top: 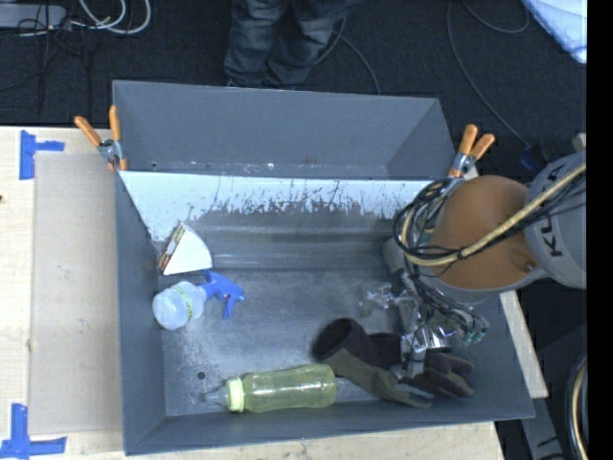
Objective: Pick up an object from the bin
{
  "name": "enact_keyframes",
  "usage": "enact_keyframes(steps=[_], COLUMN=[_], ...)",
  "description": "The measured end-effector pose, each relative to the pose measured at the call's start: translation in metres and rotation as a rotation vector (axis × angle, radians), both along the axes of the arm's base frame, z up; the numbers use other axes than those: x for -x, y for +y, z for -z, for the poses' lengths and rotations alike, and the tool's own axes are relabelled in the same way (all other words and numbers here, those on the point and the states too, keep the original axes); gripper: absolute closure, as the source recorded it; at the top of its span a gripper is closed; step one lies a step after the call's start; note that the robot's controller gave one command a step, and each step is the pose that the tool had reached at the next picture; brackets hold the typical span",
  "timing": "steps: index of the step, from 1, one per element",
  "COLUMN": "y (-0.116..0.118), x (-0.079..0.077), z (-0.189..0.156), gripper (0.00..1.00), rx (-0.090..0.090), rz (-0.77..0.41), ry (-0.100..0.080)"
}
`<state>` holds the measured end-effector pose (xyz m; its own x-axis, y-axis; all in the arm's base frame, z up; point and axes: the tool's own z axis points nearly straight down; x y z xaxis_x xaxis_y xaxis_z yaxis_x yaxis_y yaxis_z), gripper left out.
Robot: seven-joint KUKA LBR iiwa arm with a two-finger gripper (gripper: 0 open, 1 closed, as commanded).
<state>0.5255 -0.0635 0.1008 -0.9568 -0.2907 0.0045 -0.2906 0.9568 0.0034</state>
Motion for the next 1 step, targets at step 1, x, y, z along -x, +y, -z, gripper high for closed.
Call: enact_keyframes(steps=[1], y=[-0.0124], x=[0.0334], z=[0.0278], gripper=[1.00], rx=[0.002], rz=[0.434], ry=[-0.003])
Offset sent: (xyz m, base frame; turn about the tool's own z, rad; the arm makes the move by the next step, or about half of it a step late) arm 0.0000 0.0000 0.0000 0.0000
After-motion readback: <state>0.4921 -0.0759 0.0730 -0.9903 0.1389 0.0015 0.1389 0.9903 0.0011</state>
